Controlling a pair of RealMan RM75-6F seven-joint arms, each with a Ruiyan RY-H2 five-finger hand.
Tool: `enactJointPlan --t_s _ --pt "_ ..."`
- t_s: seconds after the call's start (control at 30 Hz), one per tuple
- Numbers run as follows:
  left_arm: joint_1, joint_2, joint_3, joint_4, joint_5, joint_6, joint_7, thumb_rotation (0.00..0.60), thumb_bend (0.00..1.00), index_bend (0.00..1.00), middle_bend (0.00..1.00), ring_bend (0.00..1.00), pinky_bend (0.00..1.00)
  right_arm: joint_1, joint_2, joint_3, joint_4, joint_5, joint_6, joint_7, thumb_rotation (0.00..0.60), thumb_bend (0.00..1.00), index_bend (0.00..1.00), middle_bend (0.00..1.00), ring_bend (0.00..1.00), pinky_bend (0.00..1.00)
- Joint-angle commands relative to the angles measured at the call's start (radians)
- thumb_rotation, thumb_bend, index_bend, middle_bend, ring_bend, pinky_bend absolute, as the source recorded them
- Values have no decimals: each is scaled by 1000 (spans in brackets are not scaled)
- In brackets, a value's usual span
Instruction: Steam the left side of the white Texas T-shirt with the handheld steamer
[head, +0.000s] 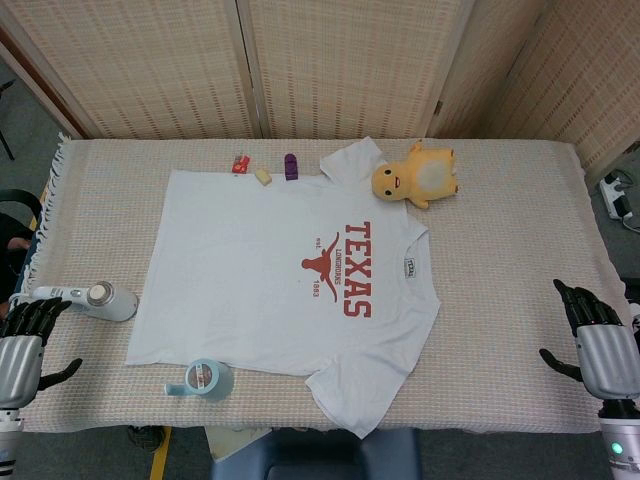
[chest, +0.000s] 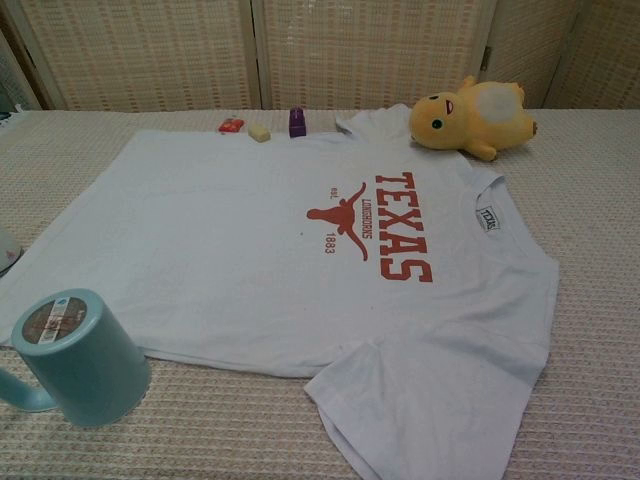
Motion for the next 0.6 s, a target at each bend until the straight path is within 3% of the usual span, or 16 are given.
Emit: enactJointPlan --t_s 0.03,0.3,0.6 --pt "1 1 1 1 1 0 0 600 196 215 204 160 147 -2 -3 -1 4 -1 2 4 600 80 0 164 132 248" --pt "-1 5 1 5 -6 -9 -6 600 197 215 203 161 147 -10 6 -1 5 -10 18 19 600 81 0 164 132 248" --pt "-81 2 -52 60 -69 -126 -44 600 197 216 203 154 148 9 92 26 -70 7 -2 -6 600 80 0 164 134 250"
